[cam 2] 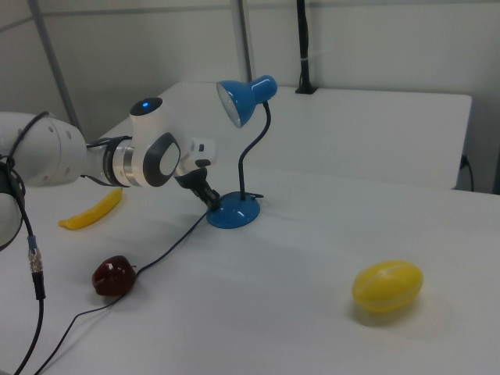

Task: Turn off lamp
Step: 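Lift the gripper up away from the lamp base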

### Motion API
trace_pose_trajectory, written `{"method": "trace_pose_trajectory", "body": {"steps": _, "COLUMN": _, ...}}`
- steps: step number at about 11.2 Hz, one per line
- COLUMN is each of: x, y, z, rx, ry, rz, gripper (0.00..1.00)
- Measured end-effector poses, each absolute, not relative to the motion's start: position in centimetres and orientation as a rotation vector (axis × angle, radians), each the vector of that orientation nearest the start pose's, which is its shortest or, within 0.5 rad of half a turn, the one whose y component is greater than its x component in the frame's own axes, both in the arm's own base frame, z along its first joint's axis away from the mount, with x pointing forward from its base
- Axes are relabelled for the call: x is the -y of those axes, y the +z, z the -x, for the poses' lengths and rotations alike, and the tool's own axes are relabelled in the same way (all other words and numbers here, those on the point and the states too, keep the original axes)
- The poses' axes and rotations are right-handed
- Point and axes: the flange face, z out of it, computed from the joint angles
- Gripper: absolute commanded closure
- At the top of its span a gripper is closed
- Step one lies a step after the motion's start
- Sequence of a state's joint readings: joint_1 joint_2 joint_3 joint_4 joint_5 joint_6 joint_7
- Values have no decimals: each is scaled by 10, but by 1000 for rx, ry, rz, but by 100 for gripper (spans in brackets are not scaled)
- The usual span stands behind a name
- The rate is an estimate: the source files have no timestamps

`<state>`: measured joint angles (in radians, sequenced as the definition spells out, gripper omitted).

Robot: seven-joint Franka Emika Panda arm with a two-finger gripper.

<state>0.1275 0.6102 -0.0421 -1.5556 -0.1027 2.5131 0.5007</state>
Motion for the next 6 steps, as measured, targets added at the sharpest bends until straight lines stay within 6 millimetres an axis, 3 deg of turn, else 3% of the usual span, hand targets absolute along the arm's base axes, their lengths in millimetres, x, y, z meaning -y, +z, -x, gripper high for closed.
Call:
{"method": "trace_pose_trajectory", "body": {"steps": 3, "x": -69, "y": 333, "z": -729, "rx": -504, "ry": -574, "rz": 3039, "gripper": 100}}
{"method": "trace_pose_trajectory", "body": {"steps": 6, "x": -60, "y": 381, "z": -709, "rx": -534, "ry": -505, "rz": 3067, "gripper": 95}}
